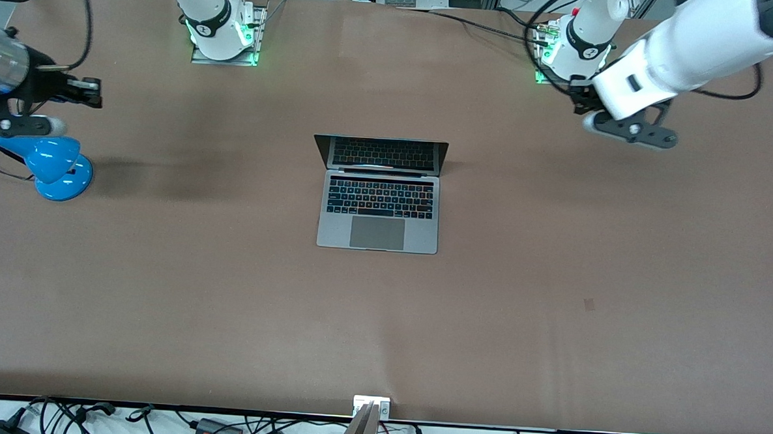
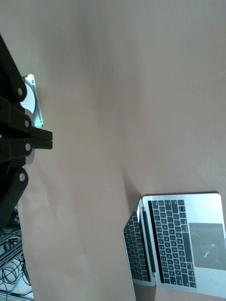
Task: Close laptop with both arms from behind
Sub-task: 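Move both grippers toward the laptop's raised screen from behind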
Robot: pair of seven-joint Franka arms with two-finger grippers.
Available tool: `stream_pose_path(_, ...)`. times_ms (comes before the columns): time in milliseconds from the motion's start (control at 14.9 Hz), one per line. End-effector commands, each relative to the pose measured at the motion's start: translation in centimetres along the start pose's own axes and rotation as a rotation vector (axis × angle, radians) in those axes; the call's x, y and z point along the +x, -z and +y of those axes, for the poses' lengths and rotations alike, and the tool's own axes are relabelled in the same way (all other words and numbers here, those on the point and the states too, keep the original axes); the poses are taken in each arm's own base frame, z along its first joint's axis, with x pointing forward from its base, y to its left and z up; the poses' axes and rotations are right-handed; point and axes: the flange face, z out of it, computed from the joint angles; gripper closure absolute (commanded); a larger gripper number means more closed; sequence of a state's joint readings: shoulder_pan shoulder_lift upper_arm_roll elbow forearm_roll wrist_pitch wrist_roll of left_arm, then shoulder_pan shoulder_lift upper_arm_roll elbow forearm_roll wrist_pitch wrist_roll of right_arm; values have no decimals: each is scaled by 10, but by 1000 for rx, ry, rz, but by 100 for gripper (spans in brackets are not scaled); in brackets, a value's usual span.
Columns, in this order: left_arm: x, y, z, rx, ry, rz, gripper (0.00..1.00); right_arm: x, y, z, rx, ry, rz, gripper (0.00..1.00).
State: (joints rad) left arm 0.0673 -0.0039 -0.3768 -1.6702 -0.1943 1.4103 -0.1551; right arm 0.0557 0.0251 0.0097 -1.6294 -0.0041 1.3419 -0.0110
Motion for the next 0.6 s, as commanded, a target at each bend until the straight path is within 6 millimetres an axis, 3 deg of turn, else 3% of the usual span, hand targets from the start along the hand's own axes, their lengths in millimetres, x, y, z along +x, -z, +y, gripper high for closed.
stream_pose_path(0, 6, -21, 24, -16, -24, 5, 100, -5, -1, -41, 7, 65, -15, 100)
stream_pose_path(134, 7, -55, 39, -10, -2, -14, 100, -8, -12, -75, 17, 100, -10, 100)
stream_pose_path(268, 6, -75, 63, -23, -32, -17, 100, -11, -29, -103, 57, 70, 0, 100)
stream_pose_path(402, 15, -99, 70, -61, -21, -9, 100, -12, -50, -140, 74, 35, 32, 100)
stream_pose_path(536, 18, -126, 90, -90, -19, -9, 100, -18, -77, -182, 57, 17, 49, 100)
